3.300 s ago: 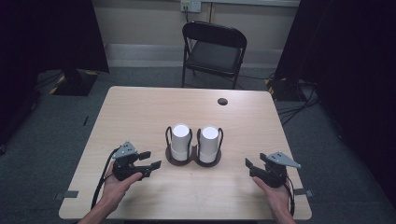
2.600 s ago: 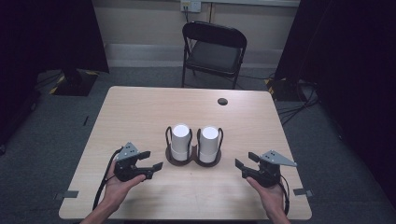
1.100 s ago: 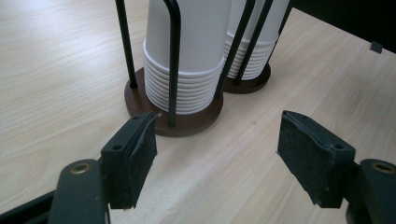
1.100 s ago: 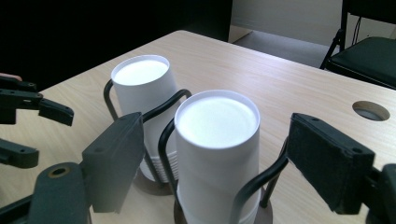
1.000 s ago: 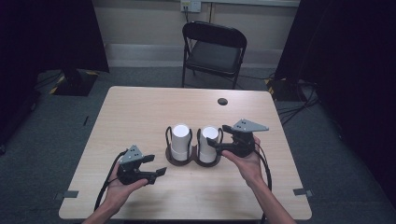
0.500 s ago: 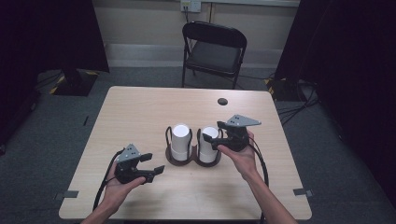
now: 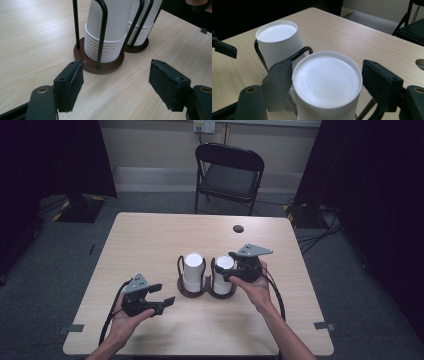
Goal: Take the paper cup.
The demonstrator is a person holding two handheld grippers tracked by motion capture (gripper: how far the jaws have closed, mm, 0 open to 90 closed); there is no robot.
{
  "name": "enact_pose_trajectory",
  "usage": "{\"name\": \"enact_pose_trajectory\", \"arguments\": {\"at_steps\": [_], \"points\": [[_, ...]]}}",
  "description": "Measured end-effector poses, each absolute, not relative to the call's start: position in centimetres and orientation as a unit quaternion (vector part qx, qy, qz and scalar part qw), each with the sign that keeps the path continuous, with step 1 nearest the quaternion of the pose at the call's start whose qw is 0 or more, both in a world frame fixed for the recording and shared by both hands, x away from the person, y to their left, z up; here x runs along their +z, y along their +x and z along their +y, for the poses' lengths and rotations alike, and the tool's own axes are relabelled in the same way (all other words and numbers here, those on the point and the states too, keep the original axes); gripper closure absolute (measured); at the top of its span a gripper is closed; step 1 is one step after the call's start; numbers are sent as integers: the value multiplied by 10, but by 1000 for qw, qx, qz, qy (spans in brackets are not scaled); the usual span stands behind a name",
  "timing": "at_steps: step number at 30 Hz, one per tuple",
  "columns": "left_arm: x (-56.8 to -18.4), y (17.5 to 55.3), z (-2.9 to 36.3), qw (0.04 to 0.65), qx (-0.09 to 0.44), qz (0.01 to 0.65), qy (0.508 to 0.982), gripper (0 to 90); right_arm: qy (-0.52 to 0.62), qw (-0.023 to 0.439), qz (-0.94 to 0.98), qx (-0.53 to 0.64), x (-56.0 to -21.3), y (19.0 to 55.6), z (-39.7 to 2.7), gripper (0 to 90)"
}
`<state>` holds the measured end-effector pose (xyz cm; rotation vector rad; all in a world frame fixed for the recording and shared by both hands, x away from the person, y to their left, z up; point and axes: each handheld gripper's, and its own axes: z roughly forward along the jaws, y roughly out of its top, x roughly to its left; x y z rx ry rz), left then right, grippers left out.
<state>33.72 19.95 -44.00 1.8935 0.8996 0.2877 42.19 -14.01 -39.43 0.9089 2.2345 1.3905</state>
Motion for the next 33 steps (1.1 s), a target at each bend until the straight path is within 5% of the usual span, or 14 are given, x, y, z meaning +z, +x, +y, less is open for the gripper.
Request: {"name": "enact_pose_trajectory", "arguments": {"at_steps": [33], "points": [[-441,339,198,491,109,377,778,258,323,185,798,474,-402,427,-138,327]]}}
